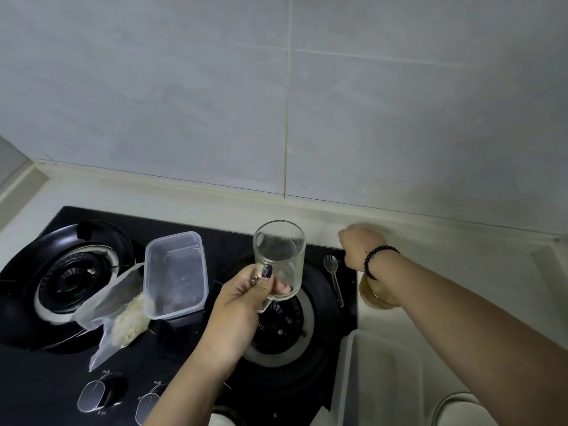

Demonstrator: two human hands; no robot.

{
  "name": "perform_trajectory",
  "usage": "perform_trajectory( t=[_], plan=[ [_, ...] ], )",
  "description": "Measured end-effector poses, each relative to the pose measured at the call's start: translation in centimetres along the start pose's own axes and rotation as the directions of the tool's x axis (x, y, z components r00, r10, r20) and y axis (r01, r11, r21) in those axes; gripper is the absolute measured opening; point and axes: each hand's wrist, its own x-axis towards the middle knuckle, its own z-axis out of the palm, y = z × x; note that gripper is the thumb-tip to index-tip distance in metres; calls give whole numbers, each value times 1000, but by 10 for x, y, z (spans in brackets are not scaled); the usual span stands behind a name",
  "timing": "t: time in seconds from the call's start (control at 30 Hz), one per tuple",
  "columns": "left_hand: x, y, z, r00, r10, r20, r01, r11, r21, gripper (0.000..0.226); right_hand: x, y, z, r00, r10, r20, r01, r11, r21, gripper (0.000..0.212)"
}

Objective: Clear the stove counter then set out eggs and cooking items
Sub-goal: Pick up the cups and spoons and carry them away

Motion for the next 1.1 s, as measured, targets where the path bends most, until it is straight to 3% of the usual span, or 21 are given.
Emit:
perform_trajectory(
  t=[0.1,0.17,0.2,0.27,0.33,0.37,0.6,0.73,0.87,0.93,1.0,1.1],
  plan=[
    [-5,0,-2,1000,1,3,-1,1000,9,36,-15,9,-19,995,48,-91,-40,996,79,21],
    [-8,0,-2,1000,-1,-4,1,999,34,32,-29,15,-39,969,110,-220,-42,955,293,21],
    [-10,0,-2,1000,4,-4,-4,999,53,31,-41,16,-52,945,167,-282,-23,893,449,20],
    [-14,1,1,1000,19,7,-20,996,92,30,-75,12,-83,896,273,-349,88,662,744,16],
    [-18,1,3,999,40,23,-42,993,114,30,-114,3,-111,888,273,-369,231,428,874,15],
    [-20,2,4,998,46,32,-50,991,124,30,-132,-1,-122,890,241,-388,275,394,877,15],
    [-34,4,14,993,74,93,-83,991,106,27,-158,-42,-107,936,50,-349,261,568,781,21],
    [-39,7,10,992,86,94,-89,995,34,37,-150,-58,-84,940,0,-340,278,574,770,20],
    [-34,-2,-3,997,58,60,-59,998,14,38,-139,-45,-83,886,232,-402,285,412,865,25],
    [-32,-6,-7,998,46,37,-47,999,12,39,-129,-35,-78,862,335,-381,242,388,889,22],
    [-27,-9,-10,999,29,20,-29,1000,1,36,-114,-31,-65,894,312,-322,149,470,870,19],
    [-18,-14,-10,1000,-10,17,10,1000,-24,21,-81,-35,-29,967,192,-167,-9,682,731,20]
  ],
)
